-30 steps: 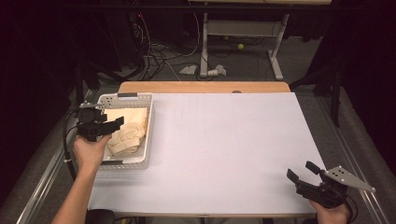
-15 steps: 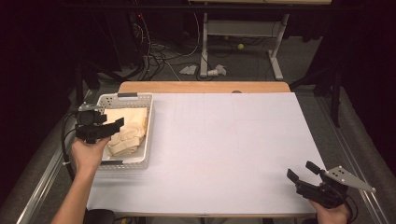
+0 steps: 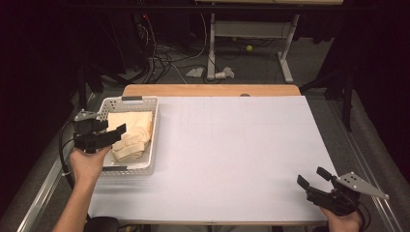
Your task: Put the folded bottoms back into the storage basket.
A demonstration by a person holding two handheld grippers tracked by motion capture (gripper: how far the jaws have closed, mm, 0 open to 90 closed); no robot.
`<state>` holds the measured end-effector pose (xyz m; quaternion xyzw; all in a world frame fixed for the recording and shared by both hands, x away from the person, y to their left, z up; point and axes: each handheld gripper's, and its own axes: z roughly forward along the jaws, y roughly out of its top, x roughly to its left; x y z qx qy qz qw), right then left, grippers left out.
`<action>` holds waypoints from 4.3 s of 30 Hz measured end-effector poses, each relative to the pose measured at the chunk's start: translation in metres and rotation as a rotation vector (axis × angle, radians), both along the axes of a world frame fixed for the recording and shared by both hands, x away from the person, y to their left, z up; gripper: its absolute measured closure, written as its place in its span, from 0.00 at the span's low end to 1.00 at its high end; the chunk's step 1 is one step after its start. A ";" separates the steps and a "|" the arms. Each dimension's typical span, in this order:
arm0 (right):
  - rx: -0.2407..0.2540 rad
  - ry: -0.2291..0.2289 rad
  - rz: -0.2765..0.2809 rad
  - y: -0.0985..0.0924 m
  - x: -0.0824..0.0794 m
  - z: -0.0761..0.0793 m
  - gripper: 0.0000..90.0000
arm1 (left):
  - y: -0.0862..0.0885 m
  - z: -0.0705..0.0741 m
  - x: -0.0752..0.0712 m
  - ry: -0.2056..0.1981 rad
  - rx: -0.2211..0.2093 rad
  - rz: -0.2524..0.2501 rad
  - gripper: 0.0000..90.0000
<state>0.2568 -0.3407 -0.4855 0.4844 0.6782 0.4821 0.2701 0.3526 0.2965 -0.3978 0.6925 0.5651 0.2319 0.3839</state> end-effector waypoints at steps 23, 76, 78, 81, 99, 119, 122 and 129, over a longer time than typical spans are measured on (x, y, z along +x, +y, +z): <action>0.000 0.001 -0.001 0.000 0.000 0.000 0.22 | 0.006 -0.001 -0.023 -0.047 -0.021 -0.007 0.35; 0.001 0.001 -0.008 0.000 0.000 0.000 0.22 | 0.024 -0.019 -0.077 -0.166 -0.079 0.018 0.35; 0.001 0.000 -0.008 0.000 0.000 0.000 0.22 | 0.024 -0.020 -0.079 -0.167 -0.081 0.020 0.35; 0.001 0.000 -0.008 0.000 0.000 0.000 0.22 | 0.025 -0.022 -0.081 -0.166 -0.082 0.022 0.35; -0.001 -0.003 -0.009 0.000 -0.001 0.000 0.22 | 0.027 -0.039 -0.096 -0.167 -0.082 0.028 0.35; 0.001 -0.006 -0.011 0.000 -0.001 0.000 0.22 | 0.030 -0.060 -0.104 -0.168 -0.094 0.038 0.35; 0.001 -0.006 -0.010 0.000 -0.001 0.000 0.22 | 0.031 -0.064 -0.106 -0.171 -0.099 0.046 0.35; 0.002 -0.007 -0.009 0.000 -0.001 0.000 0.22 | 0.035 -0.071 -0.109 -0.167 -0.108 0.069 0.34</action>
